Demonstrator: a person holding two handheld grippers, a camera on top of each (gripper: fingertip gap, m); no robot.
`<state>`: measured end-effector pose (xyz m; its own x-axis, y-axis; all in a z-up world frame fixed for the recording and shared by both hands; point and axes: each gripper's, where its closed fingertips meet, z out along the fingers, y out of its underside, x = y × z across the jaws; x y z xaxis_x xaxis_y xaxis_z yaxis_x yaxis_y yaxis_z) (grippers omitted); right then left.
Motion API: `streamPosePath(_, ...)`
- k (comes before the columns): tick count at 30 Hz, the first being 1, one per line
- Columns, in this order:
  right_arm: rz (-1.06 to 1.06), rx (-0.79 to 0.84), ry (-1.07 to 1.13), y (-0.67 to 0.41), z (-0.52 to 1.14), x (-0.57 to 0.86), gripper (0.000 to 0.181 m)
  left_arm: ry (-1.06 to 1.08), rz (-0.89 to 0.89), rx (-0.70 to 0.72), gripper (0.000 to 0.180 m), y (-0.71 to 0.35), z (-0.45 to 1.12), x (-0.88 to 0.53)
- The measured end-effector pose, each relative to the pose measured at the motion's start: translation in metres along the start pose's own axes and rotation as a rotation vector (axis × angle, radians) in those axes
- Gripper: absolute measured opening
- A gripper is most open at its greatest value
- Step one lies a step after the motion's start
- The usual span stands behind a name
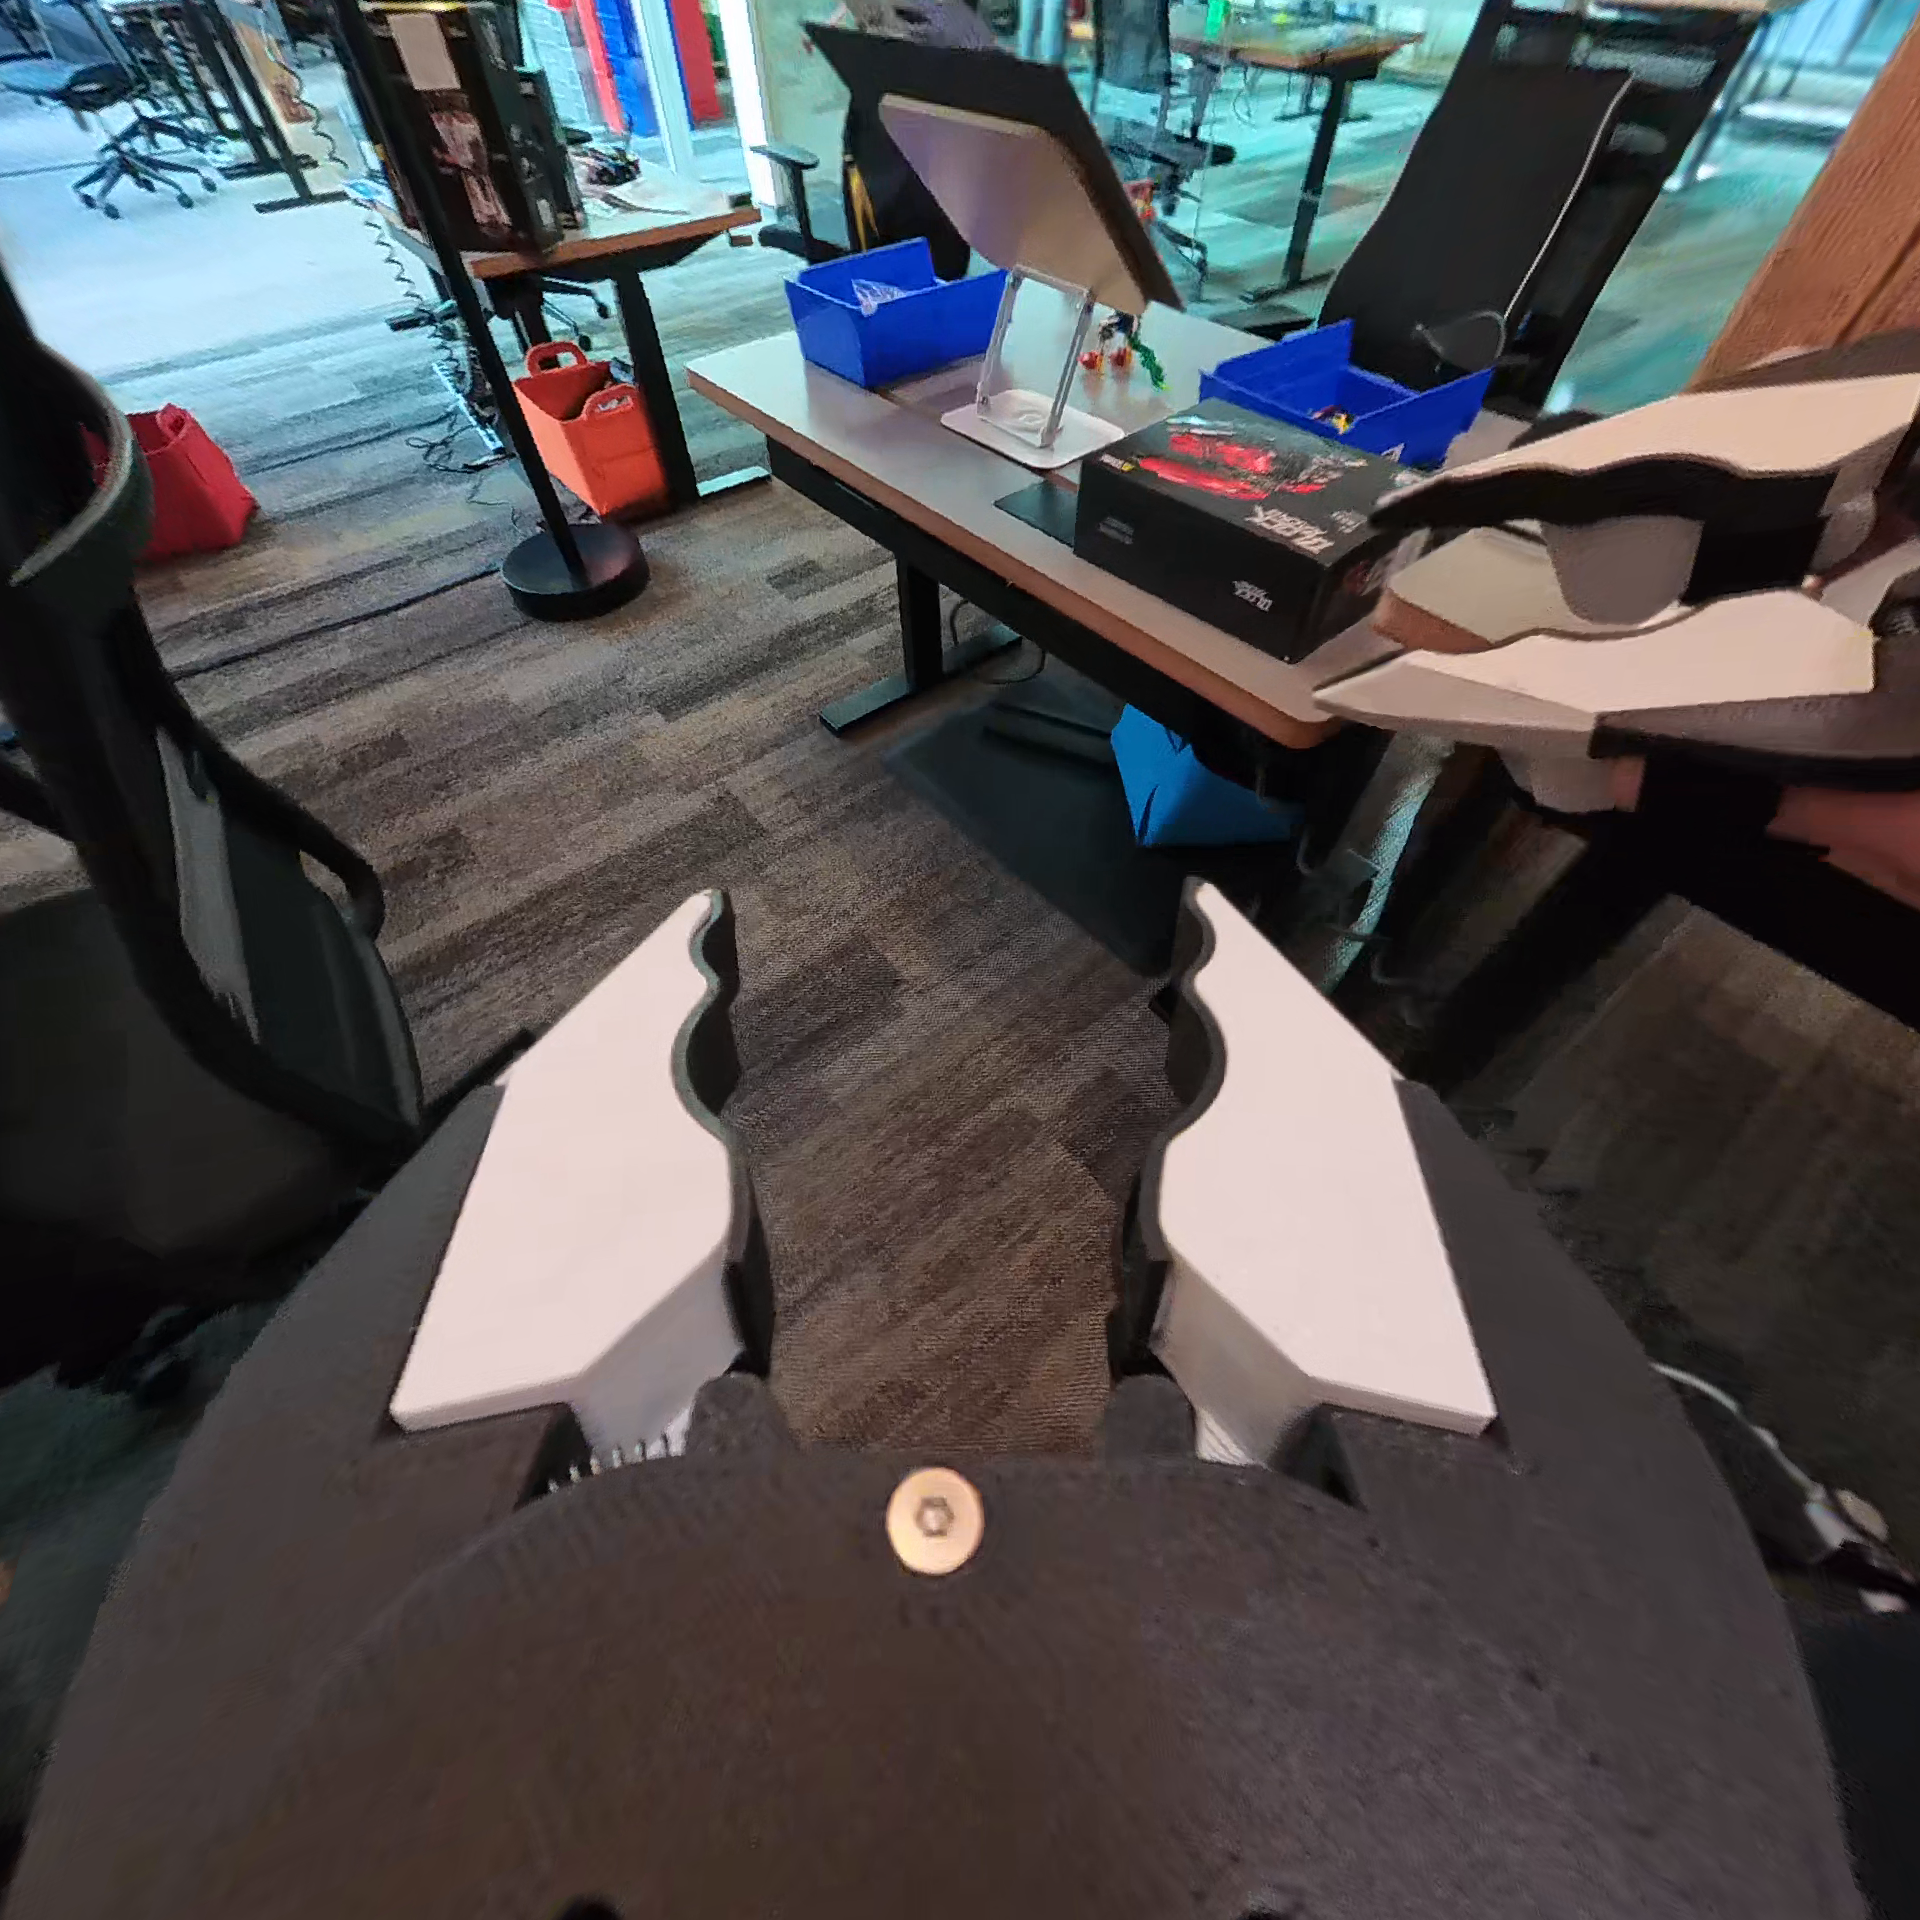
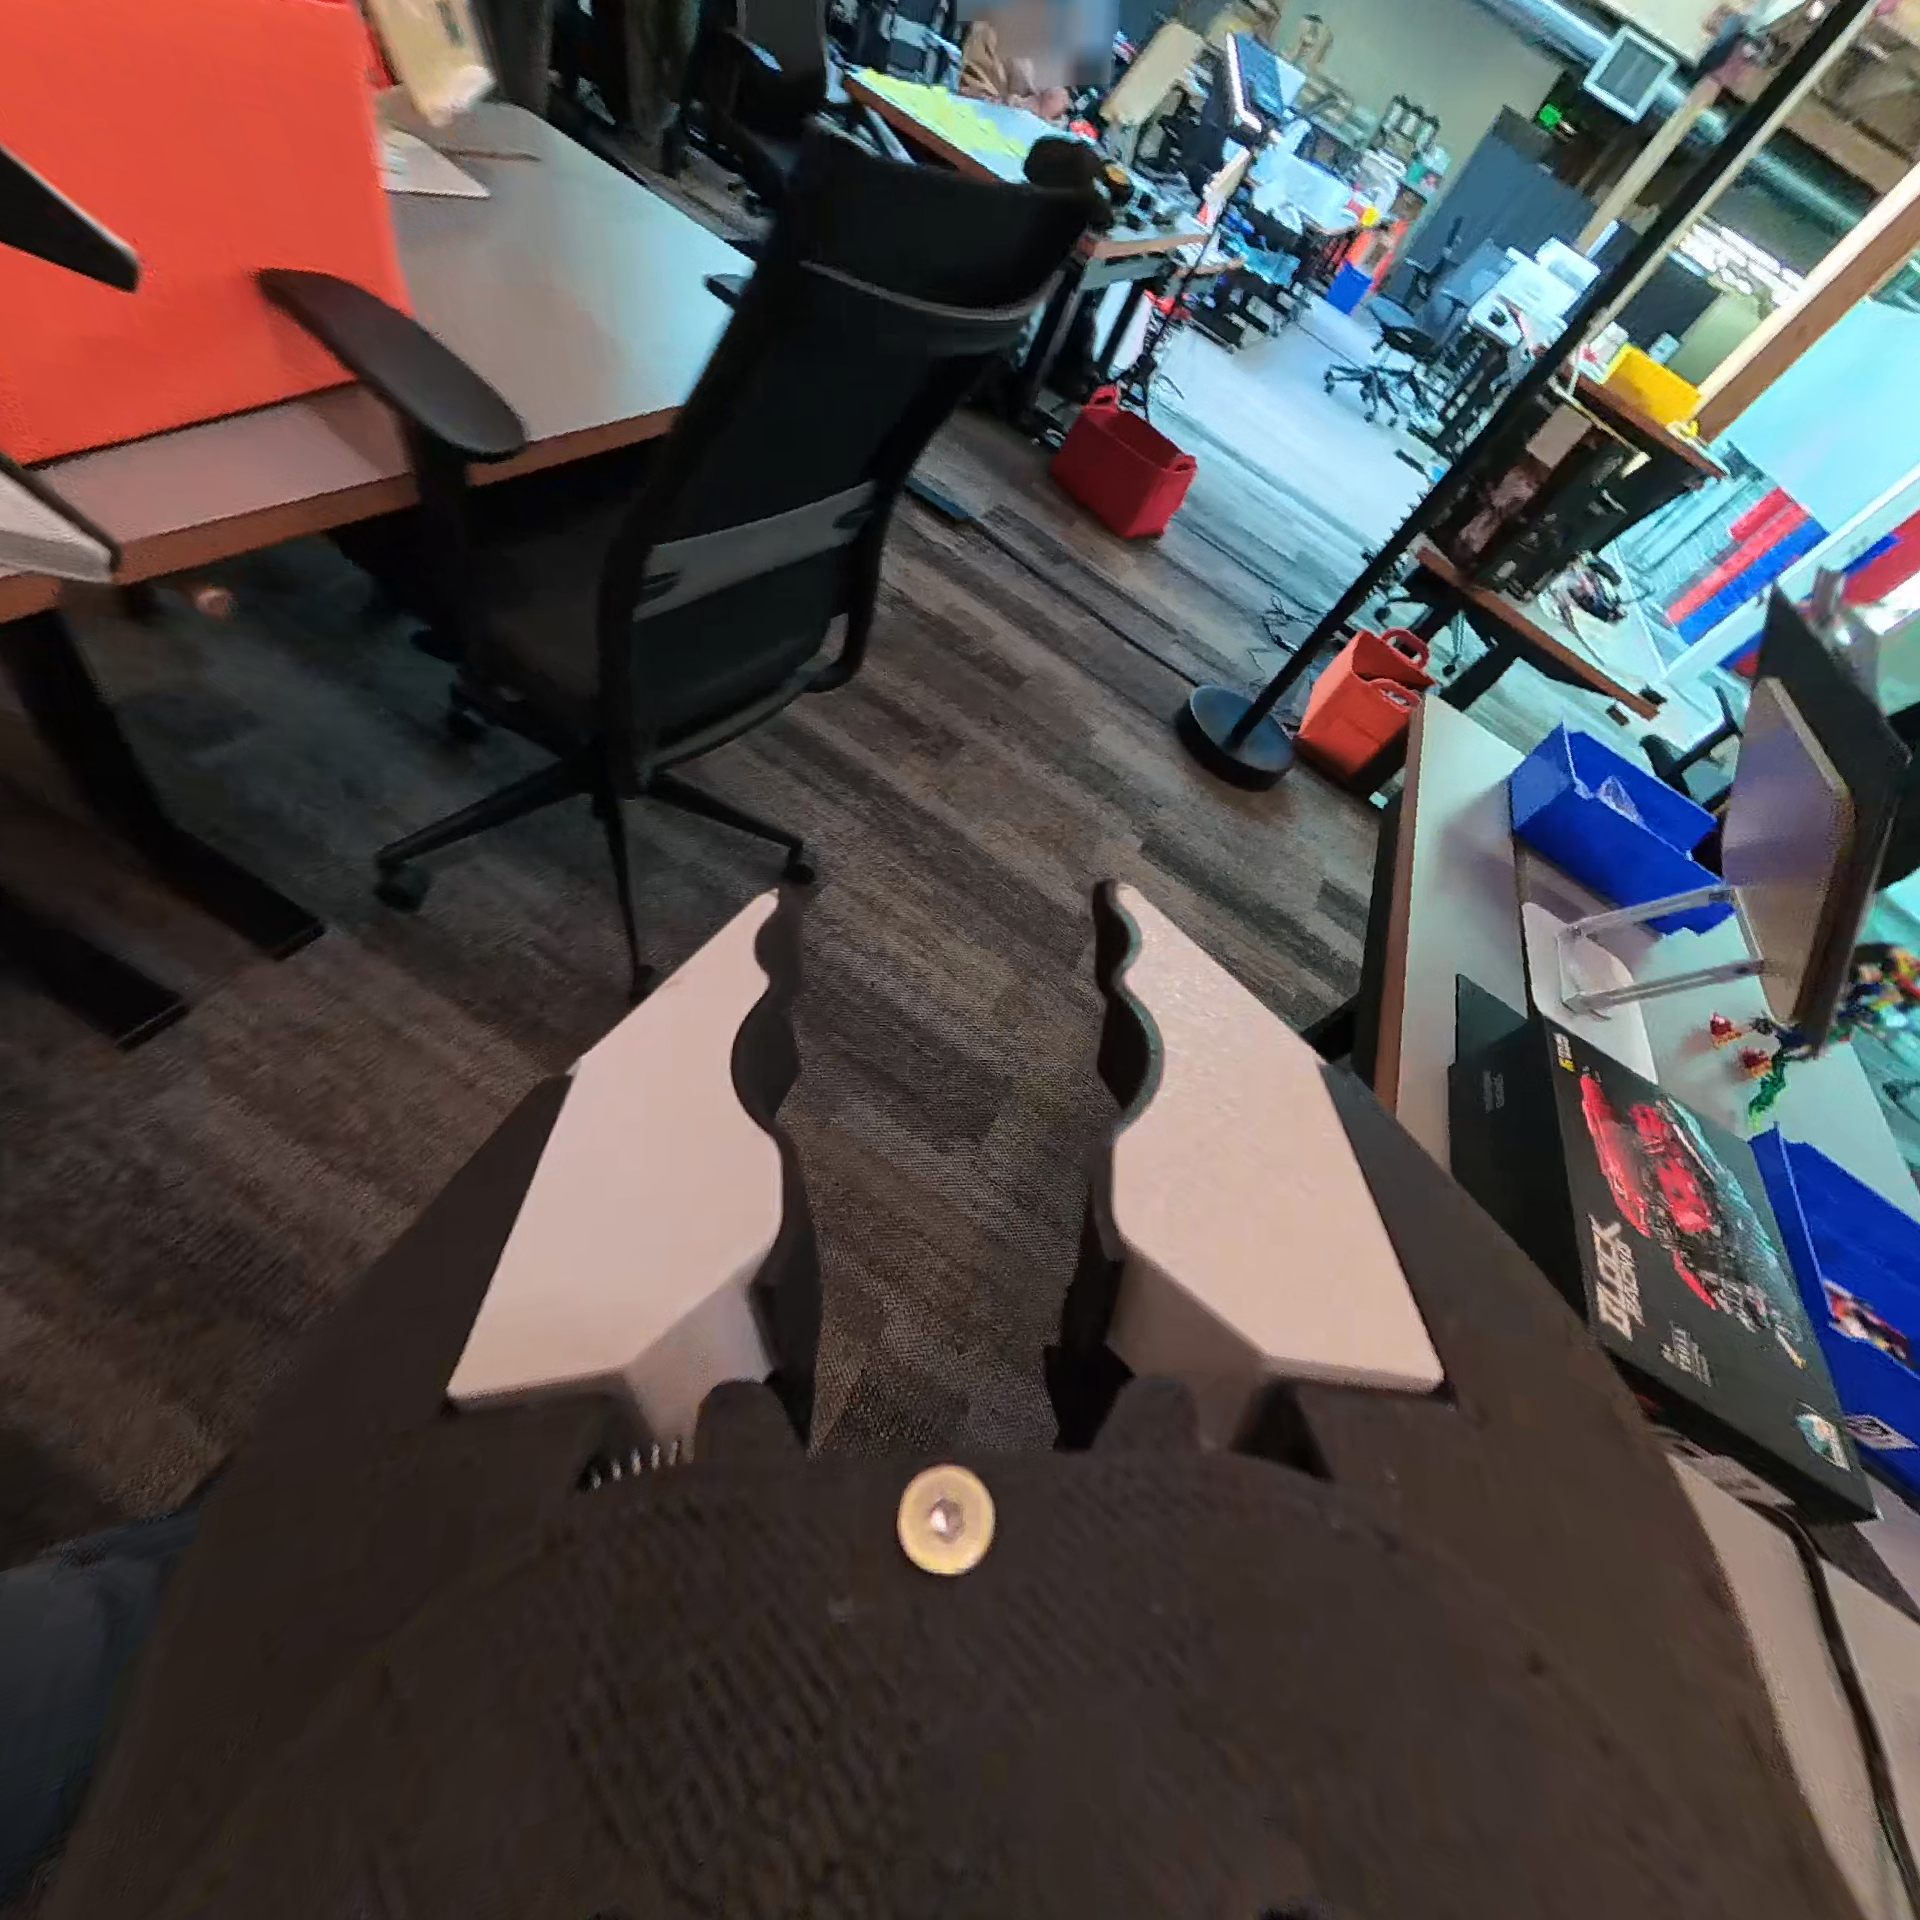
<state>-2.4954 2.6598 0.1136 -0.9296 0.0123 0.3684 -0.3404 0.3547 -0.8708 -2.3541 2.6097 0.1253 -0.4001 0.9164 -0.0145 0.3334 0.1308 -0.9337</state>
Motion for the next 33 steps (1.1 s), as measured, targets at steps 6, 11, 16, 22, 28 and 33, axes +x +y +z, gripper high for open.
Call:
streamPosePath(6,0.081,-0.061,0.159,0.004,0.119,0.079,0.06,0.135,0.086,-0.033,0.084,-0.043,0.127,-0.082)
streamPosePath(11,0.165,-0.103,0.284,0.007,0.183,0.144,0.062,0.29,0.178,-0.087,0.084,-0.082,0.227,-0.12)
streamPosePath(16,0.228,-0.15,0.346,0.028,0.237,0.194,0.061,0.4,0.209,-0.099,0.083,-0.109,0.326,-0.139)
streamPosePath(22,0.247,-0.178,0.349,0.057,0.337,0.291,0.059,0.328,0.237,-0.121,0.085,-0.134,0.481,-0.187)
streamPosePath(28,0.192,-0.16,0.216,0.017,0.469,0.379,0.065,0.076,0.209,-0.127,0.093,-0.186,0.632,-0.273)
streamPosePath(33,0.111,-0.159,0.096,-0.027,0.603,0.431,0.071,-0.043,0.171,-0.197,0.095,-0.216,0.73,-0.352)
